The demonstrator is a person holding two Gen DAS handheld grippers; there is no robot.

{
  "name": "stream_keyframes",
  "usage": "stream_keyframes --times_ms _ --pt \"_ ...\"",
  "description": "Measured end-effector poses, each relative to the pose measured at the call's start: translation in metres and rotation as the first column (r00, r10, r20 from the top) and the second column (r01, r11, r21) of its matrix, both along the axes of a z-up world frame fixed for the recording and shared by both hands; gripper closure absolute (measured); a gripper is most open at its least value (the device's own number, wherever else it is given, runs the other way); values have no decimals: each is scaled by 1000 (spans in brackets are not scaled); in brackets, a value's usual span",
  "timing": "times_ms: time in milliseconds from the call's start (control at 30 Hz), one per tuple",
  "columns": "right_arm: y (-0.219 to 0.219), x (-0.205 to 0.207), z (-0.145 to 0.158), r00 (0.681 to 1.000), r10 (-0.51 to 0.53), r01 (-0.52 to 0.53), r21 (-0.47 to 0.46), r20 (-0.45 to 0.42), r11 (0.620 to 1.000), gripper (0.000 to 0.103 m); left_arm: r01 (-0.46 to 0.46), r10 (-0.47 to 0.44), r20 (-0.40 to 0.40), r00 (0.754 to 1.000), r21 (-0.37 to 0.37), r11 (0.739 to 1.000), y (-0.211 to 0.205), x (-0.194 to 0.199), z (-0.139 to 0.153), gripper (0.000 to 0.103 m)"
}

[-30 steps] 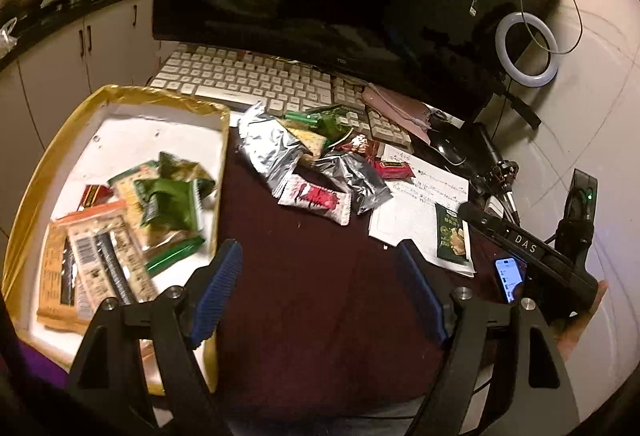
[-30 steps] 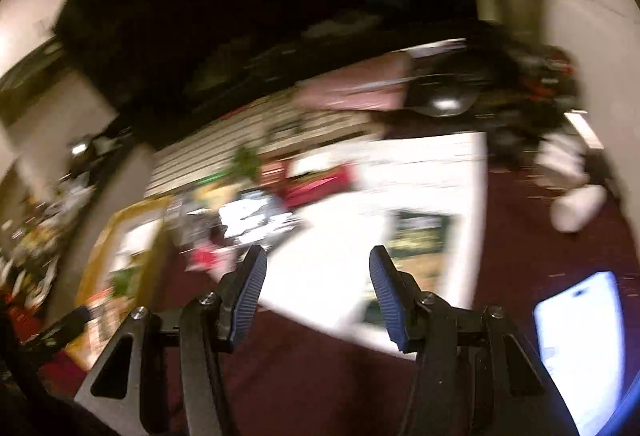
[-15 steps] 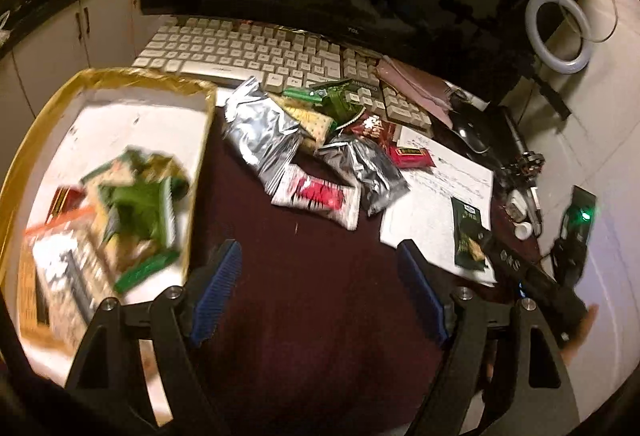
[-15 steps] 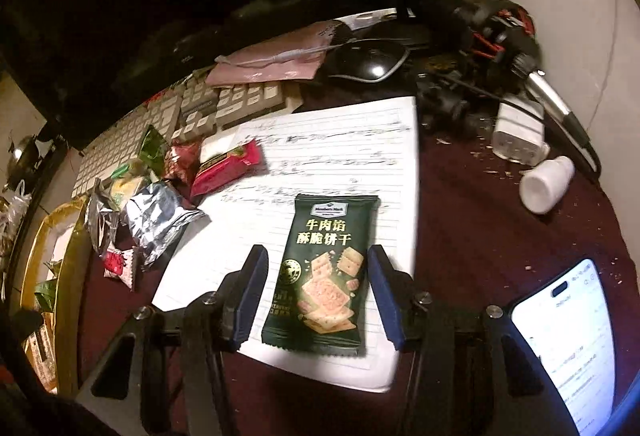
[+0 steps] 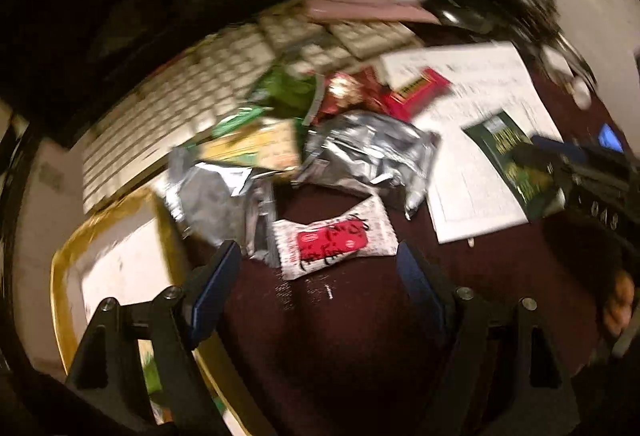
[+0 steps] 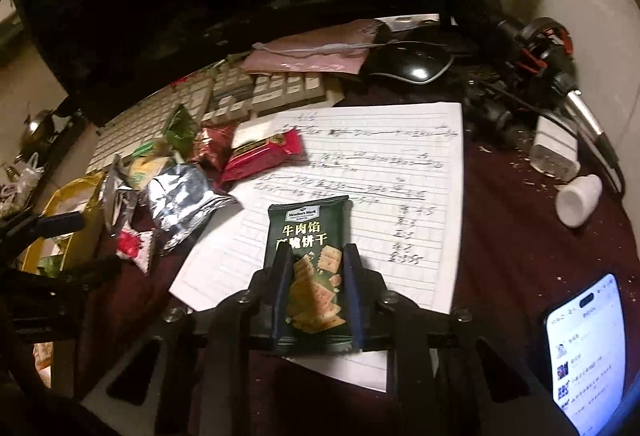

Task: Organize snacks
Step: 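Grasp the green beef biscuit pack with right gripper while left grasps red-white candy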

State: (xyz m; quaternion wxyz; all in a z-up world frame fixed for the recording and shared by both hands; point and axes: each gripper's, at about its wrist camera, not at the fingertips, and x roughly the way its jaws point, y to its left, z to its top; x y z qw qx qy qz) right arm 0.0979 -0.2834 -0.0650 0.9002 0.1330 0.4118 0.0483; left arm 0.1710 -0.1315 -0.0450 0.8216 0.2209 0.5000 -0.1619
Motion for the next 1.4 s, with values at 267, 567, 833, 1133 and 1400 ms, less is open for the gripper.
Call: stream_keyframes --times_ms 267,567,833,1133,1400 --pt "-5 3 -2 1000 9 -9 58 -2 998 77 178 -179 25 984 40 983 -21 14 -9 23" --pt "-8 2 -3 1000 28 -28 100 2 995 76 287 -285 -142 948 -9 958 -13 -6 -22 22" --pt "-7 3 -2 999 33 -33 90 3 995 75 40 -58 -166 984 -111 993 2 4 -21 29" --pt "3 2 -1 996 92 -93 62 12 994 64 141 -141 -79 987 -7 990 -18 24 -23 30" --pt "9 1 0 989 148 -149 55 20 987 53 72 -84 -150 985 -84 994 -7 3 -30 46"
